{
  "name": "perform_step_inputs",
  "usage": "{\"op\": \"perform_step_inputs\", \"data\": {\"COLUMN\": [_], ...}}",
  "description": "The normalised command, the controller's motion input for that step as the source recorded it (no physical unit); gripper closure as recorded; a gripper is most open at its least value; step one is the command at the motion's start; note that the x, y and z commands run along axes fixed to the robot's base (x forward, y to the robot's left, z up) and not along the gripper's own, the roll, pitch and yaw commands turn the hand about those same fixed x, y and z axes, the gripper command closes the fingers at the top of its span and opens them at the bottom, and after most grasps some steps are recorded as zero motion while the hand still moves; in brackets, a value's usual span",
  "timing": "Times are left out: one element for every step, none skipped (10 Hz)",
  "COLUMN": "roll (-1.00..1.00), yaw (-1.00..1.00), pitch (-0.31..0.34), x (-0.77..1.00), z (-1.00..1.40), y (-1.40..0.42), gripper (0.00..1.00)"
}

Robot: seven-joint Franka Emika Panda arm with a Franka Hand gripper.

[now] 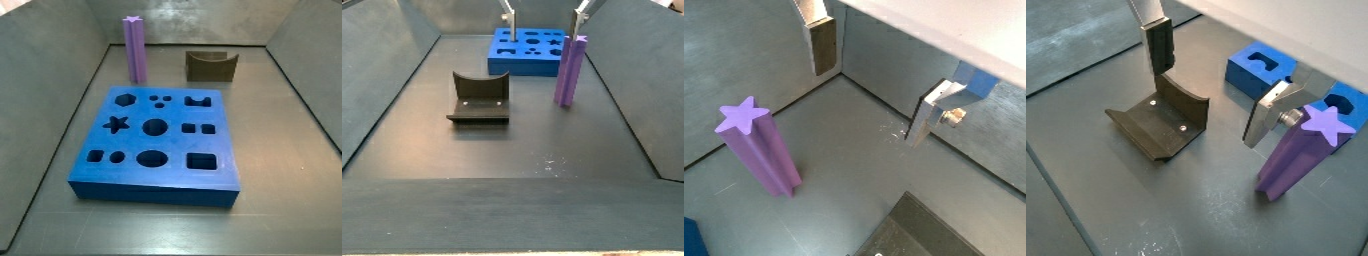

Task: Pick up the star object. Move up. Move to above the board. Insert the star object.
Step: Pick up the star object.

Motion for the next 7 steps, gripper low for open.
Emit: {"op": "perform_step_inputs", "data": {"roll": [0.01, 0.00, 0.00, -0.02, -0.01, 0.00, 0.00], "yaw": [0.00, 0.00, 0.00, 0.00, 0.00, 0.00, 0.03], "pitch": [-0.003, 0.000, 0.000, 0.000, 0.000, 0.000, 0.000], "x": [0.00, 0.00, 0.00, 0.00, 0.00, -0.02, 0.00], "z": [0.00, -0.02, -0.02, 0.05, 0.00, 0.00, 0.00], "y": [0.00, 0.00, 0.00, 0.00, 0.00, 0.00, -0.09], "gripper": [0.00, 0.00, 0.00, 0.00, 0.00, 0.00, 0.00]}}
